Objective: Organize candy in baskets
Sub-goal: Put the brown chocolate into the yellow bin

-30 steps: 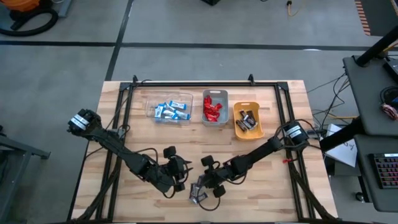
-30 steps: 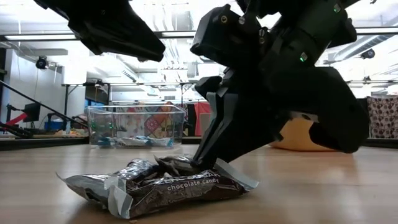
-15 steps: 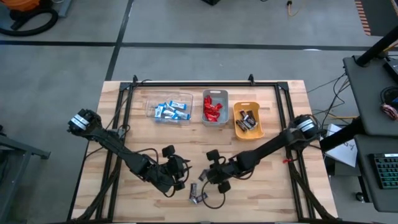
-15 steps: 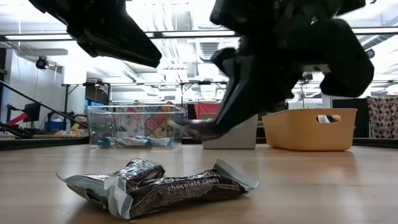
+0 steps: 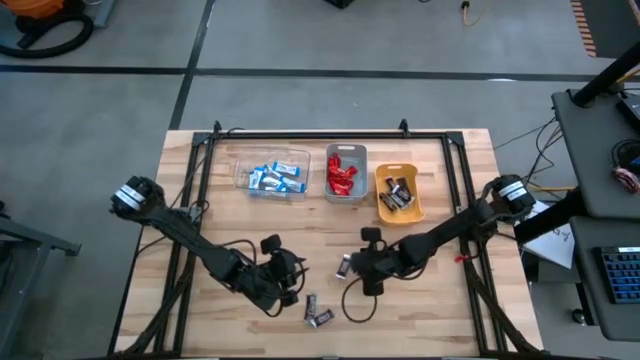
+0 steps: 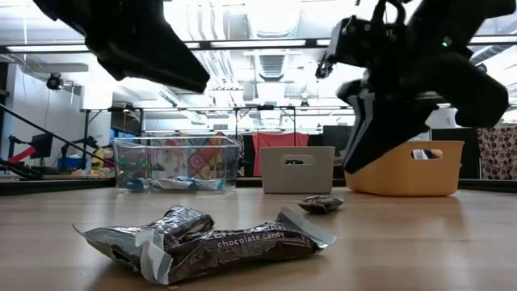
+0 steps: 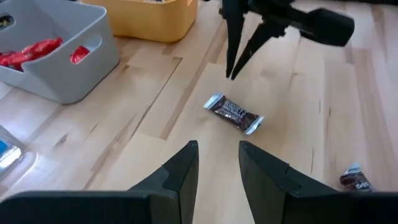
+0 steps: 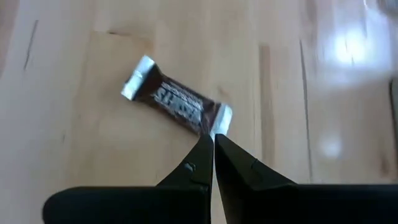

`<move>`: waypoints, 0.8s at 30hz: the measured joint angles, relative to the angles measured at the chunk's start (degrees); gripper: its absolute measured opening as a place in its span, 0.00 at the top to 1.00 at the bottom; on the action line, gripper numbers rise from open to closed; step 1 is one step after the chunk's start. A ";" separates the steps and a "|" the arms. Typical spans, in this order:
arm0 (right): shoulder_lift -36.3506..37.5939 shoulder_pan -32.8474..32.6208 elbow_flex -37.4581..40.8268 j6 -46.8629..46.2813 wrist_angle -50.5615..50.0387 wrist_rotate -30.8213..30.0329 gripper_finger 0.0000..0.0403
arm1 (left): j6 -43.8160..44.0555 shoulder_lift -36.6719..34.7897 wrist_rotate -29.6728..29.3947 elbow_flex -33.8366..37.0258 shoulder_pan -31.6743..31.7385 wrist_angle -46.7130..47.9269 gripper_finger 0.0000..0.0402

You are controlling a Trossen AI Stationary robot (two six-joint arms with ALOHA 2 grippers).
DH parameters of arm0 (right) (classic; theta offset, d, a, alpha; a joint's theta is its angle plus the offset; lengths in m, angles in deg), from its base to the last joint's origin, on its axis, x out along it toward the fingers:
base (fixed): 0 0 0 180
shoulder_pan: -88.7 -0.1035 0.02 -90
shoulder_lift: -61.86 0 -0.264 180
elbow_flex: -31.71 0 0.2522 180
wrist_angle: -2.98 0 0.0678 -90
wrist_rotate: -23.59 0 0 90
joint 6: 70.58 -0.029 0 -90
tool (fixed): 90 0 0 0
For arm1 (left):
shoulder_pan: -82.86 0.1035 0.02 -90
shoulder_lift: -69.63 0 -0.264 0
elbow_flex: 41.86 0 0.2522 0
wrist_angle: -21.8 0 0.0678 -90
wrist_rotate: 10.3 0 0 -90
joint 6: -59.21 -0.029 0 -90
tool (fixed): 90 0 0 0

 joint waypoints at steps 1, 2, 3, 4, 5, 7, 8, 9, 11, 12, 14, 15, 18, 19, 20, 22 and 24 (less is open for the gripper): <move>0.02 -0.11 0.50 -2.49 0.15 0.01 0.98 | 0.19 0.33 0.01 0.02 0.00 0.02 0.75; 0.01 -0.20 0.98 -4.62 0.11 0.08 0.98 | 0.31 0.72 0.04 0.02 0.00 0.00 0.75; -0.23 -0.36 1.33 -6.35 -0.14 0.10 0.98 | 0.41 1.06 0.02 0.02 0.00 -0.03 0.75; -0.42 -0.52 1.44 -7.68 -0.10 0.08 0.98 | 0.46 1.33 0.02 0.02 0.00 -0.03 0.75; -0.52 -0.68 1.57 -8.63 0.36 0.02 0.98 | 0.46 1.61 0.02 0.02 0.00 -0.04 0.75; -0.55 -0.87 1.90 -9.17 0.25 0.01 0.98 | 0.50 2.20 -0.01 0.01 0.11 -0.38 0.75; -0.55 -0.91 1.93 -9.03 0.20 0.01 0.97 | 0.50 2.33 -0.01 0.00 0.11 -0.38 0.75; -0.54 -0.92 1.93 -8.59 0.28 0.03 0.96 | 0.50 2.47 0.00 0.00 0.11 -0.38 0.75; -0.26 -0.90 1.92 -6.77 0.43 0.02 0.93 | 0.55 2.52 -0.02 -0.04 0.11 -0.49 0.75; -0.20 -0.89 1.72 -5.16 0.40 0.02 0.91 | 0.55 2.54 -0.02 -0.04 0.11 -0.51 0.75; -0.18 -0.85 1.03 -1.77 1.23 -0.03 0.86 | 0.52 2.54 -0.02 -0.04 0.11 -0.50 0.75; -0.21 -0.74 0.95 0.64 1.89 0.00 0.83 | 0.52 2.54 -0.04 -0.04 0.11 -0.49 0.75; -1.18 -0.67 0.65 7.07 4.94 0.02 0.72 | 0.18 2.54 -0.05 -0.04 0.11 -0.49 0.75; -1.74 -0.62 0.58 8.33 5.83 0.04 0.68 | 0.19 2.54 -0.11 -0.04 0.11 -0.49 0.75; -2.30 -0.57 0.41 9.41 6.79 0.03 0.64 | 0.19 2.54 -0.11 -0.04 0.11 -0.49 0.75; -3.00 -0.33 0.14 10.86 7.90 0.22 0.57 | 0.20 2.57 -0.12 -0.04 0.13 -0.47 0.75; -3.66 0.30 0.14 11.18 8.75 0.66 0.51 | 0.18 2.57 -0.17 -0.04 0.15 -0.51 0.75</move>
